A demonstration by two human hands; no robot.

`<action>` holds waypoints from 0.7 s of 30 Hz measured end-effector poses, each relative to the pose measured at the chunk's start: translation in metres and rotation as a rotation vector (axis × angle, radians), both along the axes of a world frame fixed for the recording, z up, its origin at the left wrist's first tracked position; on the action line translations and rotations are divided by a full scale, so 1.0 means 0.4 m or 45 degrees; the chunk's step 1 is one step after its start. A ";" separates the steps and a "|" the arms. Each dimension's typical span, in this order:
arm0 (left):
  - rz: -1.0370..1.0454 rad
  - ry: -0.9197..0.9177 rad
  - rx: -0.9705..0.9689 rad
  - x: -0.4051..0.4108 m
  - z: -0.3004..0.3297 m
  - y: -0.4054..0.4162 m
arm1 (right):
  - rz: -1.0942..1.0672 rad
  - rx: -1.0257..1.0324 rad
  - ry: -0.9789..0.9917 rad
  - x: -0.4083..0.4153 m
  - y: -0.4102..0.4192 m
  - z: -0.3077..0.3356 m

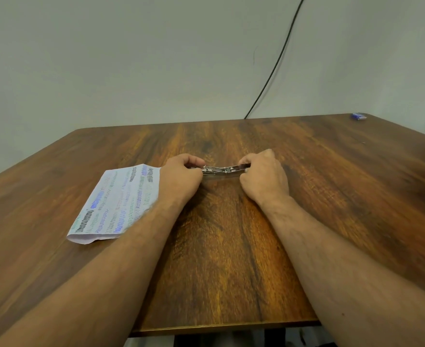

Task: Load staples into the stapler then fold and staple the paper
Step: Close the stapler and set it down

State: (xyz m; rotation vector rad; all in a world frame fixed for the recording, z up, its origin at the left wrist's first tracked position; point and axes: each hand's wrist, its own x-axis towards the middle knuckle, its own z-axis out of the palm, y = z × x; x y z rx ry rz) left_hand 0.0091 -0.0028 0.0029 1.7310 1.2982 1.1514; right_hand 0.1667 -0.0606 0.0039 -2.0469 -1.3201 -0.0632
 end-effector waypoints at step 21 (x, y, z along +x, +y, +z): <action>-0.242 -0.272 -0.018 -0.018 -0.004 0.009 | 0.569 0.415 0.238 0.009 0.005 -0.013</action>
